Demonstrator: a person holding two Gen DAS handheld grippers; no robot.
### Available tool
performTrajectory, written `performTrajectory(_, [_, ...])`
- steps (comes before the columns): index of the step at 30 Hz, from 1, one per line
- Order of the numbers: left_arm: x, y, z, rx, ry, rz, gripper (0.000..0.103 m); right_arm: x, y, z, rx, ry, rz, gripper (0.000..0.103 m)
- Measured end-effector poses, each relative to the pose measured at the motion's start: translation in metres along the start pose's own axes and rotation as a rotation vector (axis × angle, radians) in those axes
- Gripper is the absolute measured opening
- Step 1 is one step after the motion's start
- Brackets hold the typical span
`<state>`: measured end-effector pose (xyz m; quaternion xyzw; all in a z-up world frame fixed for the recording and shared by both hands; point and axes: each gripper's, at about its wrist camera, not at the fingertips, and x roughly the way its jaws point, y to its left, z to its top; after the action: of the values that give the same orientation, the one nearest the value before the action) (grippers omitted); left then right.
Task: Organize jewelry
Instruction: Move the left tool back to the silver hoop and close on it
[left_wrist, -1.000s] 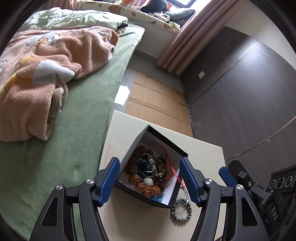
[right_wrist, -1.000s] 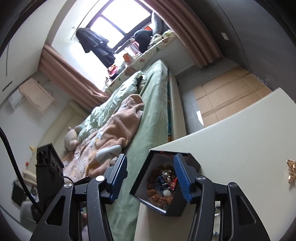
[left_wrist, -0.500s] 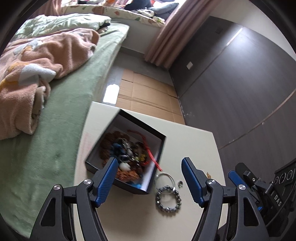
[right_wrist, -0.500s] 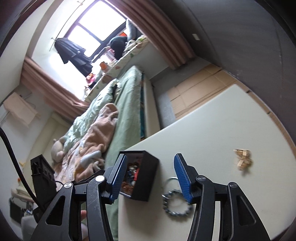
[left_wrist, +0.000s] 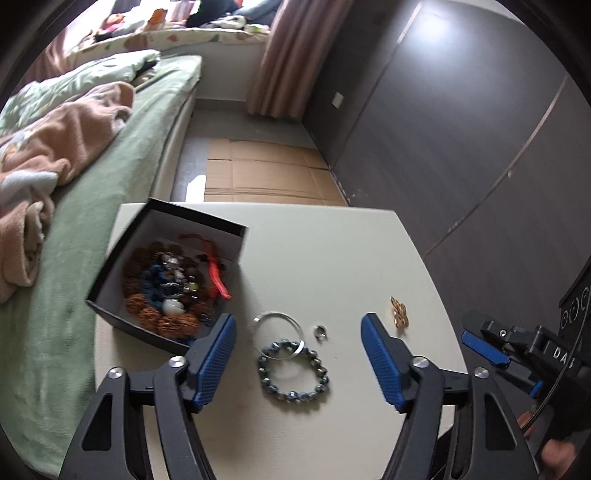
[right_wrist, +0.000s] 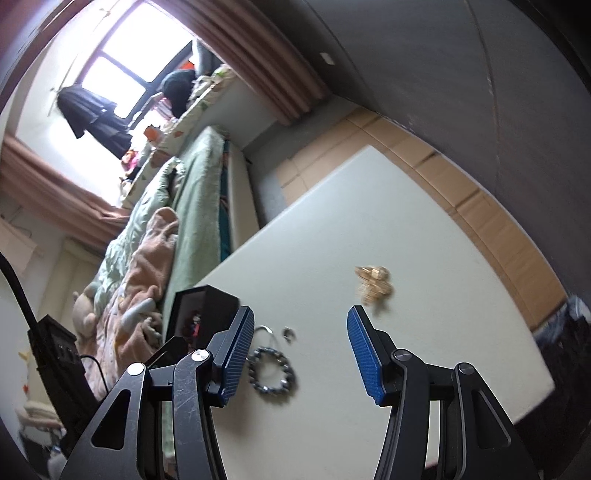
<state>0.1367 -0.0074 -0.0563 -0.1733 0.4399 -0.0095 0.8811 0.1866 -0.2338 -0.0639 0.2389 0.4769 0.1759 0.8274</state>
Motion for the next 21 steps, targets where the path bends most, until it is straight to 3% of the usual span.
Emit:
performTrajectory(9, [0.042, -0.016, -0.006, 0.079, 0.095, 0.091, 0.037, -0.014, -0.030, 0.004, 0.070, -0.001, 0.006, 0.054])
performTrajectory(21, [0.087, -0.029, -0.010, 0.159, 0.176, 0.188, 0.027, -0.020, -0.042, 0.008, 0.107, -0.004, 0.019, 0.054])
